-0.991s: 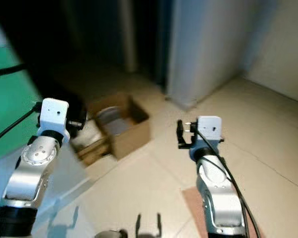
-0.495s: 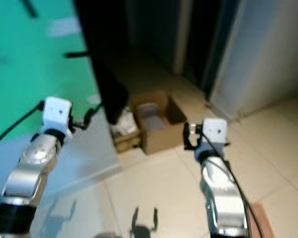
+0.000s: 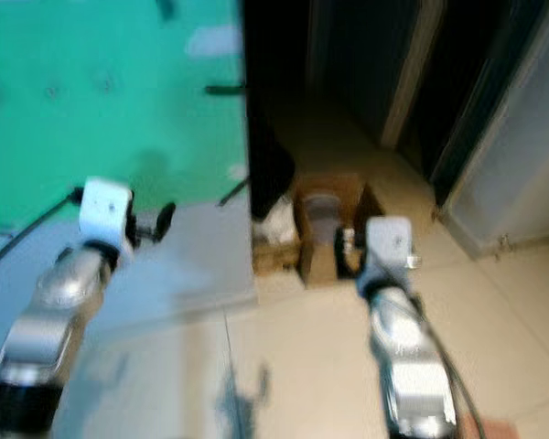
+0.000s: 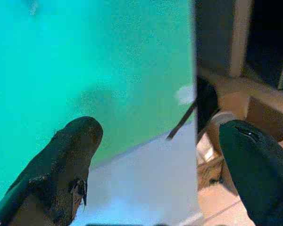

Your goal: Hang keys on a hook

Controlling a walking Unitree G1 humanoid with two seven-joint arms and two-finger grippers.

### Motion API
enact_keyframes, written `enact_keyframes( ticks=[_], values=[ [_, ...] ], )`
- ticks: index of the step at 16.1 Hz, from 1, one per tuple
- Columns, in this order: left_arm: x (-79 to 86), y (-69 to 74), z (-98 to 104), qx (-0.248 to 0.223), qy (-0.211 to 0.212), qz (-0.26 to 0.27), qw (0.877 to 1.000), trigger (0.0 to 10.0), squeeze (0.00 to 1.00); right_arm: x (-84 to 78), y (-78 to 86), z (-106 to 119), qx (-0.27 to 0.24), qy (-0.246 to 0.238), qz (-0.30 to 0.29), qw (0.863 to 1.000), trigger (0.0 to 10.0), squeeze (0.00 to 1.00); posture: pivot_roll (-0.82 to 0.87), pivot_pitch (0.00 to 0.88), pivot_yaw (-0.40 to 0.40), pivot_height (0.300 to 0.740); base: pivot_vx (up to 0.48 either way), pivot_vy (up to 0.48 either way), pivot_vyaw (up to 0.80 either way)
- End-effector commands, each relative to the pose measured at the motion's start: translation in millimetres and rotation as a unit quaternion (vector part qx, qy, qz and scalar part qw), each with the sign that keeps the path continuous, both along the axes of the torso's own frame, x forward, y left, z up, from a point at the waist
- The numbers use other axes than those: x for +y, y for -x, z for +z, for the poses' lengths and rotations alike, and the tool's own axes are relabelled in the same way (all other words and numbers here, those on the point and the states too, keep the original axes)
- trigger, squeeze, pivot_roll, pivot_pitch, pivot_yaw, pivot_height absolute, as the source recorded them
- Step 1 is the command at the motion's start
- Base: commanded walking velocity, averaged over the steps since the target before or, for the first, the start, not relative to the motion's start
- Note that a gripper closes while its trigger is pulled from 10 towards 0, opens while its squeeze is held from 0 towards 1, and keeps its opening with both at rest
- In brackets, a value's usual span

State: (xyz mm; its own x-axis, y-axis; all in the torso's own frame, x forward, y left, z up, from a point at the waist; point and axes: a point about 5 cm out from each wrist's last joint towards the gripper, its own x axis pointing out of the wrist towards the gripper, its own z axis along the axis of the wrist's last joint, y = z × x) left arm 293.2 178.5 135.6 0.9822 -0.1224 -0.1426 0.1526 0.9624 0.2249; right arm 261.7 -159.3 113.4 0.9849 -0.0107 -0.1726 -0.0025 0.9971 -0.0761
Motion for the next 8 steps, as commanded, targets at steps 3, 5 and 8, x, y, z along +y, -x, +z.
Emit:
enact_keyframes(
  ticks=[3,5,8],
  values=[
    [-2.7,-1.1,4.6,-0.004,0.006,-0.007,1.0,10.0,0.12,-2.2,-1.1,4.3,-0.009,-0.004,-0.002,1.0,10.0,1.0,-0.07,0.0,0.015,0.74,0.388,0.0,0.8],
    [-2.9,0.0,4.1,-0.003,0.006,-0.01,1.0,10.0,0.11,-0.9,0.3,3.5,-0.009,-0.004,0.014,1.0,10.0,1.0,-0.07,0.0,0.016,0.74,0.394,0.0,0.8],
    [-3.6,2.4,2.0,0.001,0.001,-0.017,1.0,10.0,0.1,1.8,4.2,1.5,-0.006,-0.004,0.047,0.999,10.0,1.0,-0.07,0.0,0.016,0.74,0.391,0.0,0.8]
  ],
)
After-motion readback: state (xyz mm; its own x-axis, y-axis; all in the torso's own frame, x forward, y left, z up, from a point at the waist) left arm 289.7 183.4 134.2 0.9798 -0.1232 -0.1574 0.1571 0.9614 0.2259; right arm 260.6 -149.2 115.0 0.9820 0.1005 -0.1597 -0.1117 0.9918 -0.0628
